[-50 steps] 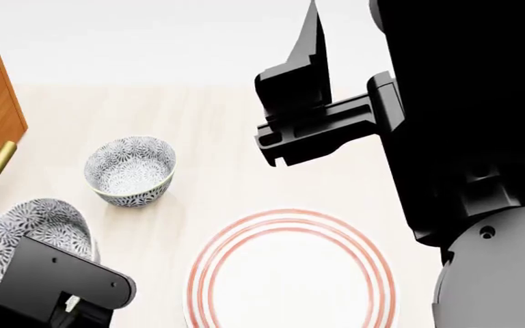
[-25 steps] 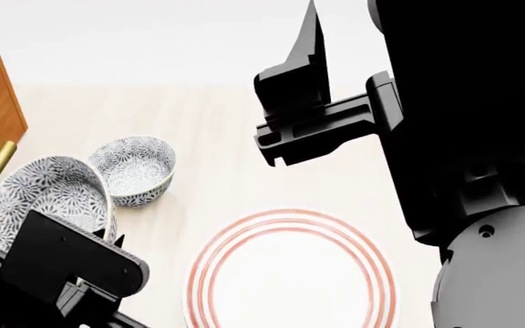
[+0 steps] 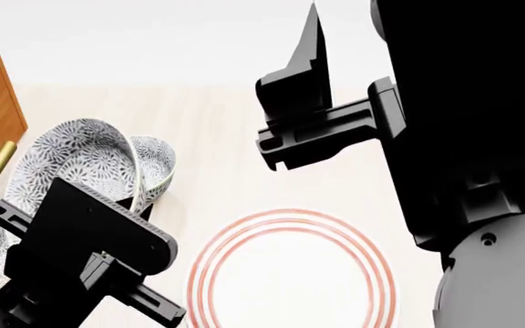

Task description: Put the bowl at the front on the plate.

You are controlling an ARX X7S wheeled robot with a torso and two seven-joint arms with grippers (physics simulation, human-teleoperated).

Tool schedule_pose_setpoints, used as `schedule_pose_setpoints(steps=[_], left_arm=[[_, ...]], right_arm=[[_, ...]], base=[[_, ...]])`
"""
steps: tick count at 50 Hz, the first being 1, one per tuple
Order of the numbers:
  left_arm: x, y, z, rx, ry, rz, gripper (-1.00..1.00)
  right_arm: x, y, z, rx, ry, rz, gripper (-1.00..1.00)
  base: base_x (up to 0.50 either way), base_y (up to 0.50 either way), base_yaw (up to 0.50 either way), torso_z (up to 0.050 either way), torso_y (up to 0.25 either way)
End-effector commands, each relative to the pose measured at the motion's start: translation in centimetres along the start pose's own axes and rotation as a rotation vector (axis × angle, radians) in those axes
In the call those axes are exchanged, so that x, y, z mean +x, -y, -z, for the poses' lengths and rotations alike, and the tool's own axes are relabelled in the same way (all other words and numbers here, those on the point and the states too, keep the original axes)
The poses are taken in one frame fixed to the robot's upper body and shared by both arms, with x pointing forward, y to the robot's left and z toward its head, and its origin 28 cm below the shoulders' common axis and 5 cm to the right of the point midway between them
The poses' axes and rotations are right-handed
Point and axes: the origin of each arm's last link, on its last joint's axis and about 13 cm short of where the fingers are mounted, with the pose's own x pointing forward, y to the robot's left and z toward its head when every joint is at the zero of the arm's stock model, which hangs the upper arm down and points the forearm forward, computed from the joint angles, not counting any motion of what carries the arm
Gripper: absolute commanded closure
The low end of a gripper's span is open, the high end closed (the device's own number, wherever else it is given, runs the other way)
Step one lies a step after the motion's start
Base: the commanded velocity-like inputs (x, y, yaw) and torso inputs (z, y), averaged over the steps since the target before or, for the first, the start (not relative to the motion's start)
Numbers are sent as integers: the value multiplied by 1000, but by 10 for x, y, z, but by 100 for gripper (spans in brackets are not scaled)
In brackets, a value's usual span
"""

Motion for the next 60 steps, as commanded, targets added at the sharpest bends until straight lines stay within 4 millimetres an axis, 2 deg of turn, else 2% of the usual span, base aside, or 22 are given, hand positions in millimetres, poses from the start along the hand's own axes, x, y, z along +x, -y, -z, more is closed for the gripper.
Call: schedule_pose_setpoints(steps=[1, 20, 34, 60], left_arm=[[10, 0, -14, 17, 37, -11, 100], [24, 3, -29, 34, 84, 16, 100], [46, 6, -27, 108, 86, 30, 100], [67, 14, -26, 200, 106, 87, 100]], right_arm=[[-1, 0, 0, -2, 5, -2, -100], [0, 0, -1, -10, 16, -15, -100], [-1, 1, -6, -15, 33, -16, -100], [2, 1, -17, -15, 80, -25, -100]], base=[[0, 0, 0, 0, 0], [0, 0, 0, 0, 1], [0, 0, 0, 0, 1], [0, 0, 0, 0, 0]])
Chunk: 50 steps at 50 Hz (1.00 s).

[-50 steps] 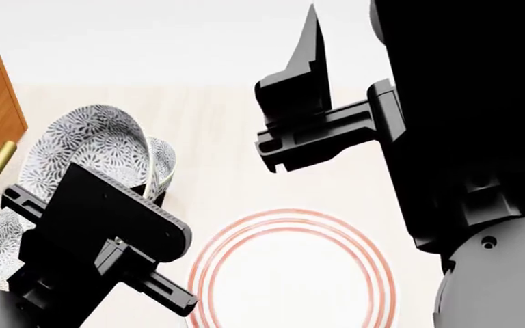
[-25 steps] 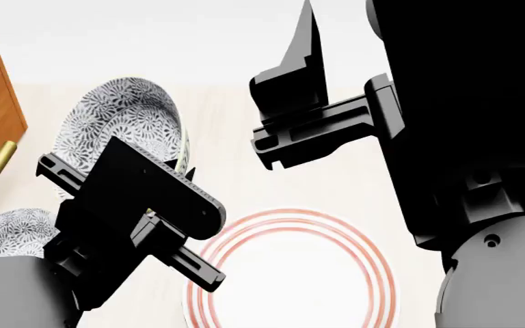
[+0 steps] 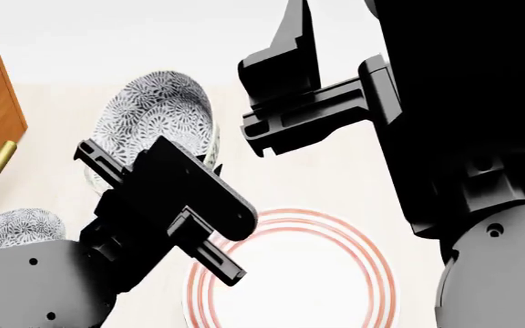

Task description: Put the bowl at the front on the plate.

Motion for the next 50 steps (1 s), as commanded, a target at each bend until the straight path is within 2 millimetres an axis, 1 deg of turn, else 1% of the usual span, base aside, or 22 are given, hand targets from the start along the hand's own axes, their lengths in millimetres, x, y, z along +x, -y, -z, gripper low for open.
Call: schedule_pose_setpoints(steps=[1, 7, 14, 18, 22, 23, 26, 27, 37, 50], left_arm=[[9, 2, -1, 45, 18, 5, 100], [10, 6, -1, 64, 24, 28, 100], [22, 7, 3, 89, 1, 40, 100], [25, 6, 2, 111, -13, 55, 100], [27, 7, -1, 91, -28, 73, 100], [28, 8, -1, 114, -25, 75, 100], [29, 9, -2, 93, -43, 88, 100], [28, 11, -3, 71, -73, 124, 100], [34, 18, -6, 45, -93, 164, 100], [49, 22, 0, 65, -151, 203, 100]], right_arm=[[2, 0, -5, -3, 17, -5, -100], [2, 0, -5, -4, 18, -7, -100], [2, 0, -6, -5, 18, -7, -100], [3, 0, -7, -5, 24, -13, -100], [3, -1, -7, -9, 26, -16, -100], [4, -1, -8, -10, 28, -18, -100], [4, 0, -9, -12, 25, -16, -100], [3, 0, -8, -9, 24, -14, -100], [3, 0, -8, -10, 31, -12, -100], [0, 0, -7, -17, 44, -15, -100]], base=[[0, 0, 0, 0, 0], [0, 0, 0, 0, 0], [0, 0, 0, 0, 1], [0, 0, 0, 0, 0], [0, 0, 0, 0, 0], [0, 0, 0, 0, 0], [0, 0, 0, 0, 0], [0, 0, 0, 0, 0], [0, 0, 0, 0, 1], [0, 0, 0, 0, 0]])
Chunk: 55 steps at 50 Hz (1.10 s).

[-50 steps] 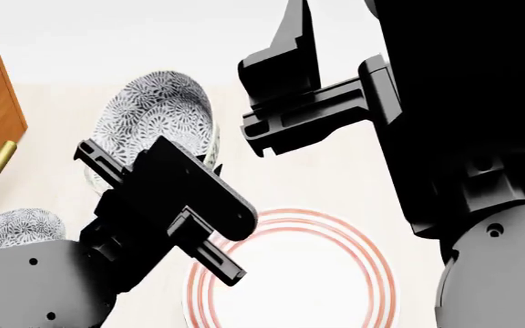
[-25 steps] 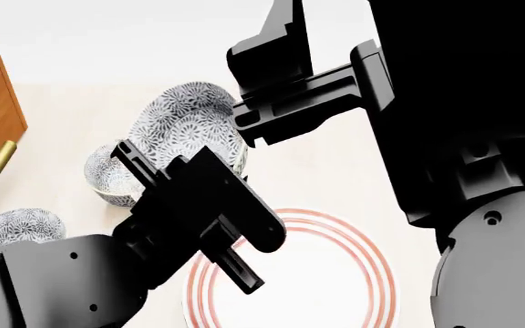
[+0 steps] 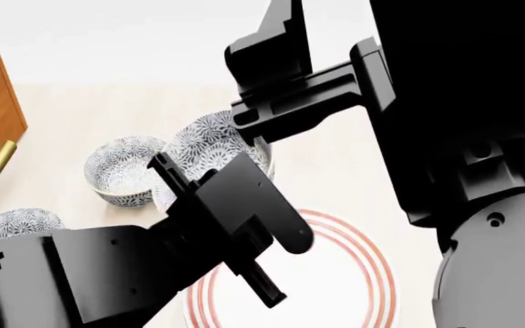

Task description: Put the bowl at the front on the plate.

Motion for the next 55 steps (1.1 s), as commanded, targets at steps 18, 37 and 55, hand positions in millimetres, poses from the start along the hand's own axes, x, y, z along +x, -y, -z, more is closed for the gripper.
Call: schedule_pose_setpoints(steps=[18, 37, 55], left_arm=[[13, 8, -13, -47, -99, 93, 100], [18, 21, -11, 34, -158, 120, 100], [19, 36, -9, 71, -181, 163, 100]], right_arm=[[-3, -1, 4, -3, 9, -3, -100], [-4, 0, 7, 5, 18, -1, -100], [-6, 1, 10, 11, 22, 3, -100]], base=[[0, 0, 0, 0, 1], [0, 0, 0, 0, 1], [0, 0, 0, 0, 1]])
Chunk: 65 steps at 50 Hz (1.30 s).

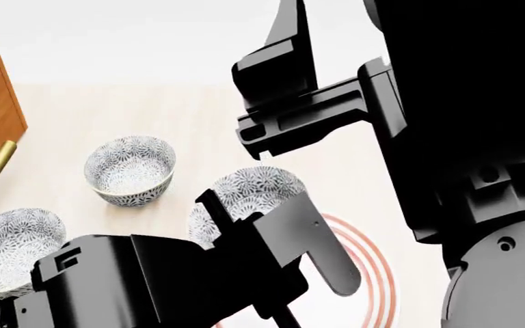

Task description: Put the bowl at the front on the plate.

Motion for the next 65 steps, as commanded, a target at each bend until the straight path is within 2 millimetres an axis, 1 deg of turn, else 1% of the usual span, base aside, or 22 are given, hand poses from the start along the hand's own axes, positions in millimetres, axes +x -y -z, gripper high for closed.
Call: schedule_pose_setpoints(steps=[1, 17, 25, 52, 65], left_arm=[[2, 6, -2, 29, -6, -2, 100], [5, 16, 0, 25, -17, 39, 100], [7, 17, -1, 33, -18, 42, 100], [9, 34, -6, 26, 39, 79, 100], [19, 38, 7, 40, 2, 74, 100]], right_arm=[[-2, 1, 2, 4, 2, 3, -100], [-6, 1, 4, 7, 1, 10, -100], [-6, 1, 5, 7, 1, 6, -100], [-8, 1, 12, 16, -14, 11, -100], [-11, 1, 12, 12, -13, 12, -100]], base=[[0, 0, 0, 0, 0], [0, 0, 0, 0, 1], [0, 0, 0, 0, 0], [0, 0, 0, 0, 0], [0, 0, 0, 0, 1]])
